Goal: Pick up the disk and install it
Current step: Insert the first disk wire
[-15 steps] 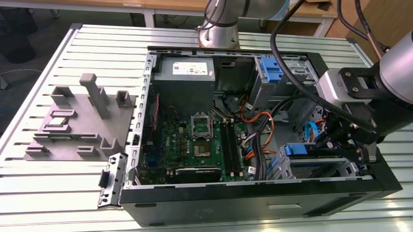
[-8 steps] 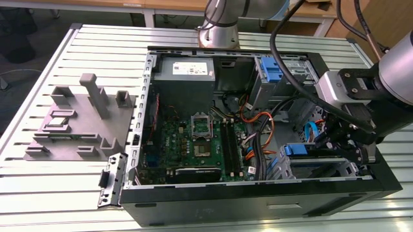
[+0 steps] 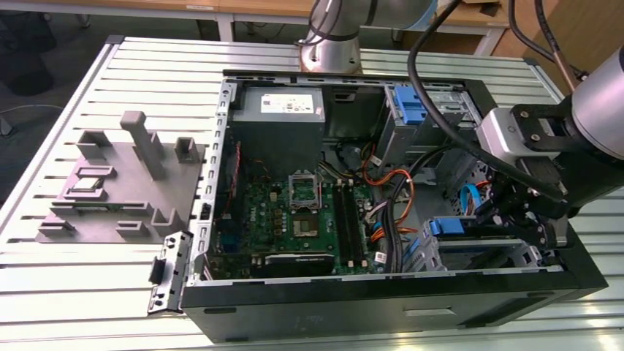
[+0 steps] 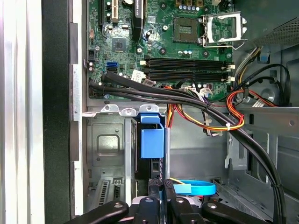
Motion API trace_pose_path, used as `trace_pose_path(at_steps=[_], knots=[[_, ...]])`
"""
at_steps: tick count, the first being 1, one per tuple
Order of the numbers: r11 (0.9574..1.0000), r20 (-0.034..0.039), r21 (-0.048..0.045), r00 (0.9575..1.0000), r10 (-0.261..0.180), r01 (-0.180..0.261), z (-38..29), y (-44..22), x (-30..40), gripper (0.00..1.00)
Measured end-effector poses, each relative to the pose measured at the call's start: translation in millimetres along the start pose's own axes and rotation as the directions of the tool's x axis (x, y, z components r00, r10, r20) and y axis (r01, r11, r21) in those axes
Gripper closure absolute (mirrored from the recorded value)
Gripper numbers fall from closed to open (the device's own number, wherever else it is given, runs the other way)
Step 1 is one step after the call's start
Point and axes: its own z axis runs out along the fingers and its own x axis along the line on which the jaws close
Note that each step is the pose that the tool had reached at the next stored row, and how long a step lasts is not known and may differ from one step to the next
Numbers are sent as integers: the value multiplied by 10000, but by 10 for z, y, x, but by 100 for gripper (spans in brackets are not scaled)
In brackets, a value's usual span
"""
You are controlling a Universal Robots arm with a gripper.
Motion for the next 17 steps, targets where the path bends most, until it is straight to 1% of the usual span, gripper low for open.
trace_pose_path(at_steps=[4,5,6,7,9,10,15,17], knots=[[10000,9,0,10000,1,-1,-19,0,-3,84],[10000,53,0,10000,1,-1,-21,0,-3,84],[10000,166,0,9999,4,-4,-21,0,-2,84],[10000,258,0,9997,7,-7,-21,0,2,84],[10000,376,0,9993,9,-9,-23,-1,14,84],[10000,423,1,9991,10,-10,-24,-1,22,84],[10000,431,1,9991,10,-10,-28,-1,59,84],[10000,450,2,9990,10,-10,-25,-1,62,84]])
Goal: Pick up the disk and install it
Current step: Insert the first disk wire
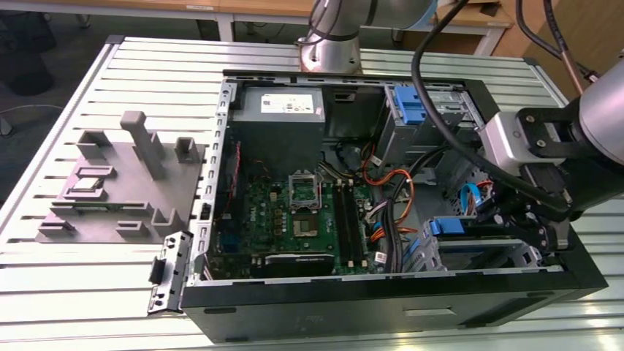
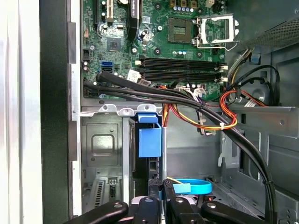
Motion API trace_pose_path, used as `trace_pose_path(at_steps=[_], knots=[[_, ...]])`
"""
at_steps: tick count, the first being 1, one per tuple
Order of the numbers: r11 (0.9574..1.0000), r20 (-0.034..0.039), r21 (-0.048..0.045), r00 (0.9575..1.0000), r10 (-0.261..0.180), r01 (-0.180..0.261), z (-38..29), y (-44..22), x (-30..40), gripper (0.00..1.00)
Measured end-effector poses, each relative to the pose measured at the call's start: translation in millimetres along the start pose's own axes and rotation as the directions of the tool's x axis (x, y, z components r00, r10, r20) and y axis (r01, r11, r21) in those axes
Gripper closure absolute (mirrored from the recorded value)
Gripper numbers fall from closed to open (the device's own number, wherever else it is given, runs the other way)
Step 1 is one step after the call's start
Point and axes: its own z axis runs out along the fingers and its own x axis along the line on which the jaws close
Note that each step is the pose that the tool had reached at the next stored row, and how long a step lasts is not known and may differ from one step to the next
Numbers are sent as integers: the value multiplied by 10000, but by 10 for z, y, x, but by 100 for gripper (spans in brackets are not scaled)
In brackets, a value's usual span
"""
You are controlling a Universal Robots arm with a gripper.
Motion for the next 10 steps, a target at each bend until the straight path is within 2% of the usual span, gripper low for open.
trace_pose_path(at_steps=[3,10], knots=[[10000,41,3,10000,1,-1,5,0,3,84],[10000,40,3,10000,0,0,21,0,8,84]])
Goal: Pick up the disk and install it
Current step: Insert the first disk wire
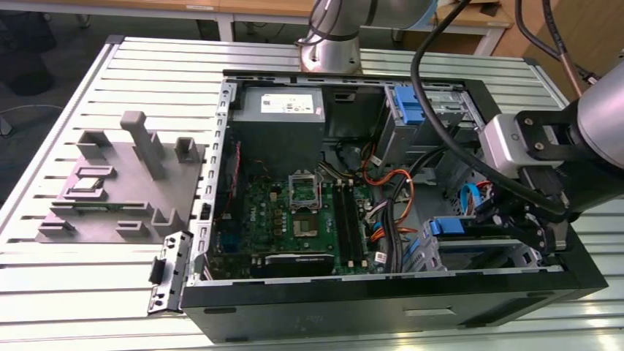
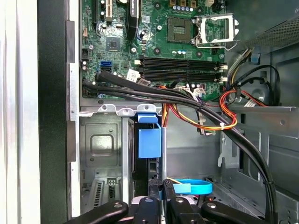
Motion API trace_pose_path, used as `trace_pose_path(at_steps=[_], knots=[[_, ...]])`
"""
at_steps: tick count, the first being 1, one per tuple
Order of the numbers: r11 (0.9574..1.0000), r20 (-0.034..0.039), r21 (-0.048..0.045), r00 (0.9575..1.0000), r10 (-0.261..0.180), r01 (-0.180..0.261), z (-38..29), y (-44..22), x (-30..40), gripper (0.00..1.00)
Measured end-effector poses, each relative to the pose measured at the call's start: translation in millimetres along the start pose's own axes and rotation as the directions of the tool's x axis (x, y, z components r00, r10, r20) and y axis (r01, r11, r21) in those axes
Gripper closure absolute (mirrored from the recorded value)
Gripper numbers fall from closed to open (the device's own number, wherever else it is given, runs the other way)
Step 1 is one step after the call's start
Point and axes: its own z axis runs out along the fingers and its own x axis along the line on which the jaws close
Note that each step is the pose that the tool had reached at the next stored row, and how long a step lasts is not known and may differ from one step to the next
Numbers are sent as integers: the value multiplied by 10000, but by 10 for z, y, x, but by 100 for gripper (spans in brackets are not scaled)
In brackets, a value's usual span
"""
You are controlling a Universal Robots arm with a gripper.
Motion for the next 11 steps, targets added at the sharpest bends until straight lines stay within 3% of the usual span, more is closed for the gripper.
trace_pose_path(at_steps=[11], knots=[[10000,2,0,10000,1,-1,20,1,4,84]])
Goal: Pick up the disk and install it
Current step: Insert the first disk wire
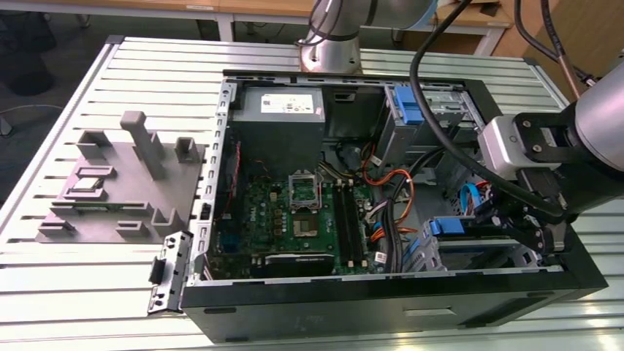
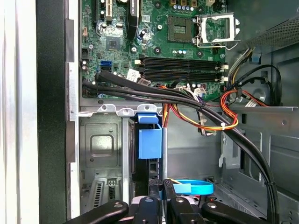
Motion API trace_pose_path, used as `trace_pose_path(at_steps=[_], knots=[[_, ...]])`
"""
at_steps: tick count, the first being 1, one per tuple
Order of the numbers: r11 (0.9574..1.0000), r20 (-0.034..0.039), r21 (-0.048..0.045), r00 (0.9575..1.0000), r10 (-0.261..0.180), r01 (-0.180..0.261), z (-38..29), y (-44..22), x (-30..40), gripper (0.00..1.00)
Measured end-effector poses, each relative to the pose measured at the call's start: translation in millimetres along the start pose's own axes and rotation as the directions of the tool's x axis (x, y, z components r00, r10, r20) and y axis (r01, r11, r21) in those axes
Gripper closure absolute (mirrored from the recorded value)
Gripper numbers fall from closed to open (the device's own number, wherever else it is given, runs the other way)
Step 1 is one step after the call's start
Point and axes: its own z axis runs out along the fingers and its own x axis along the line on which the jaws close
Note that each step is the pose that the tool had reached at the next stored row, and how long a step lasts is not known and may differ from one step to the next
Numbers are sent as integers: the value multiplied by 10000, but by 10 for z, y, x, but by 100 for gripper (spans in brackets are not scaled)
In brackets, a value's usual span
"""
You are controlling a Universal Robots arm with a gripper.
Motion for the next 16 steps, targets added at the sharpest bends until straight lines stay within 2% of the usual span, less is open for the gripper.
trace_pose_path(at_steps=[16], knots=[[10000,-1,1,10000,0,0,29,0,6,84]])
